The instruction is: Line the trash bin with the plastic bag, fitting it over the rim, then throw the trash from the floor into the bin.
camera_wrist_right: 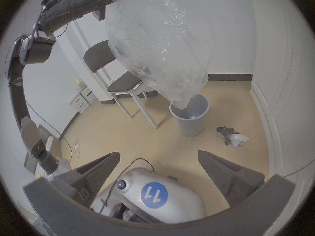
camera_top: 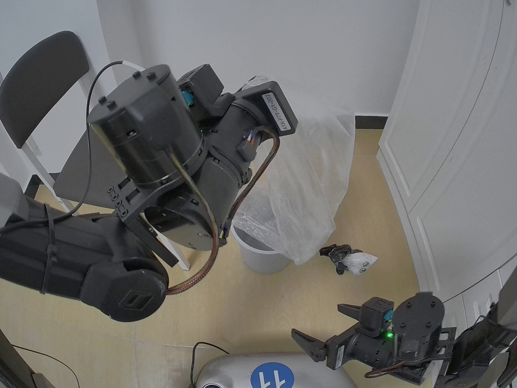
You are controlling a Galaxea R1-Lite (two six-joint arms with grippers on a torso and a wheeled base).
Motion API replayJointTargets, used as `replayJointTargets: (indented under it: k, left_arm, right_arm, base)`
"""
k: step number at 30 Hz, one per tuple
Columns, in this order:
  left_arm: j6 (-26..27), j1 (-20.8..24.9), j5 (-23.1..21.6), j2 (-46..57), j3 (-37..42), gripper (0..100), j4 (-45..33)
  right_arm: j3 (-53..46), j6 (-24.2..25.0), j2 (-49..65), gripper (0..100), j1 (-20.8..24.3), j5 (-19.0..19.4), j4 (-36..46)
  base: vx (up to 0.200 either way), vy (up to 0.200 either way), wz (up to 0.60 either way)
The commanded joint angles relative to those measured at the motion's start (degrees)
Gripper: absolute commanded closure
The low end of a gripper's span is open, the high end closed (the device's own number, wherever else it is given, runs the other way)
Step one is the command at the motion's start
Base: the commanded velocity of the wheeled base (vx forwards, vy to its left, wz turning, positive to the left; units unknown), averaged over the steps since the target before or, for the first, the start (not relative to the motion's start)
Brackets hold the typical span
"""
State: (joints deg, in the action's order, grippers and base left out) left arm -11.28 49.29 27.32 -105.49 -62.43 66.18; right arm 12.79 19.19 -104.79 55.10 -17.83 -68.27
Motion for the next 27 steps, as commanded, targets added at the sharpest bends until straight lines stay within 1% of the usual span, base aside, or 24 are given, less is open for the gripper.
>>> replayJointTargets:
  k: [1,3,5,9,10,12,13,14,16,20,27]
  left_arm:
    - [-0.06,1.34,0.63,0.54,0.03,100,0.17]
    - [0.03,1.51,0.63,0.54,0.2,100,0.17]
    - [0.03,1.51,0.63,0.54,0.2,100,0.35]
    - [0.11,1.6,0.63,0.19,0.2,100,0.97]
    - [0.2,1.6,0.72,0.19,0.29,100,0.97]
    - [0.2,1.6,0.72,0.19,0.38,100,0.97]
    - [0.2,1.51,0.63,0.19,0.29,100,0.97]
    - [0.2,1.51,0.63,0.19,0.29,100,0.97]
    - [0.2,1.43,0.63,0.37,0.29,100,0.97]
    - [0.2,1.43,0.72,0.54,0.38,100,0.97]
    - [0.2,0.99,0.63,0.19,0.47,100,0.97]
  right_arm:
    - [1.63,2.96,-13.69,0,0.27,-3.0,-10.57]
    - [1.98,3.14,-16.15,0,0.27,-4.14,-13.91]
    - [1.8,3.05,-17.55,0,0.27,-4.23,-15.23]
    - [2.59,3.22,-18.87,0,-0.08,-4.58,-15.49]
    - [3.12,3.22,-18.87,0,-0.43,-5.02,-15.49]
    - [3.65,2.17,-18.26,0,-1.49,-7.65,-15.49]
    - [4.0,0.5,-17.38,0,-2.89,-10.11,-15.49]
    - [4.53,-1.61,-15.88,0,-3.77,-11.52,-15.49]
    - [5.49,-5.39,-12.46,0,-5.79,-13.1,-15.4]
    - [8.13,-6.27,-8.24,0,-8.7,-13.98,-15.05]
    - [11.56,-6.36,-7.71,0,-12.3,-14.86,-15.4]
  base:
    - [0.0,0.0,0.0]
    - [0.0,0.0,0.0]
    - [0.0,0.0,0.0]
    - [0.0,0.0,0.0]
    - [0.0,0.0,0.0]
    - [0.0,0.0,0.0]
    - [0.0,0.0,0.0]
    - [0.0,0.0,0.0]
    - [0.0,0.0,0.0]
    - [0.0,0.0,0.0]
    - [0.0,0.0,0.0]
